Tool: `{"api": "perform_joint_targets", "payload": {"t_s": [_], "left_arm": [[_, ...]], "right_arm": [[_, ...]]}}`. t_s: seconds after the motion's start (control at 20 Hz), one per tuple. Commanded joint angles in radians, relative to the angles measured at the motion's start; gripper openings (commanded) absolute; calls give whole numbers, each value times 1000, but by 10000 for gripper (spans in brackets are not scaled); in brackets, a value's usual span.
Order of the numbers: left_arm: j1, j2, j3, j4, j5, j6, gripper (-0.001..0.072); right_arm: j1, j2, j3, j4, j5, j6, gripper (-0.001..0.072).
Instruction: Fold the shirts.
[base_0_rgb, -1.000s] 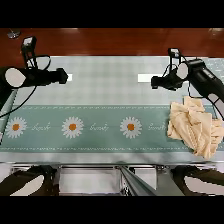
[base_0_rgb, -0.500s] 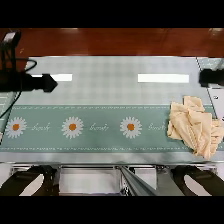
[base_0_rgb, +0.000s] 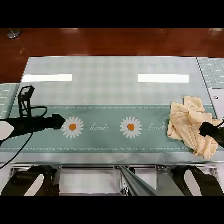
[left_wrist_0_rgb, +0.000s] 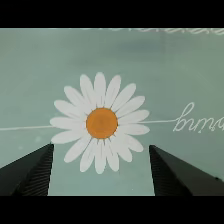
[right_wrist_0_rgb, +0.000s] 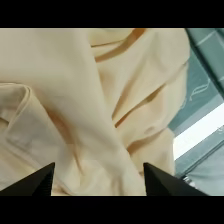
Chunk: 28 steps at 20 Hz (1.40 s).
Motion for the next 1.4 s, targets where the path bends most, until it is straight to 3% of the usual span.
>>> {"api": "perform_joint_targets", "payload": {"t_s": [0.0,0.1,0.15,0.25,0.35,0.55,0.7,0.9,1.1,1.35], "left_arm": [[0,-37,-36,-71,56,0,707],[0,-70,-36,-127,56,32,707],[0,-86,-36,-137,56,32,707],[1,-110,-35,-138,60,42,707],[1,-118,-9,-110,59,115,707],[44,-114,148,43,0,114,706],[103,-90,229,19,-67,106,706],[94,-26,167,-92,-167,95,706],[79,14,67,-193,-76,96,706],[74,7,66,-214,-23,96,706]], "right_arm": [[-120,-135,-47,118,-106,-74,628],[-137,-241,-45,124,-126,-122,609],[-137,-281,-39,145,-133,-160,526],[-137,-322,7,233,-135,-264,20],[-137,-308,112,305,-121,-334,22],[-136,-224,443,439,-101,-409,21],[-136,-163,705,588,-98,-475,20],[-136,-130,1016,693,-63,-506,19],[-136,-130,1238,903,-45,-553,19],[-136,-130,1357,1150,-17,-615,19]]}}
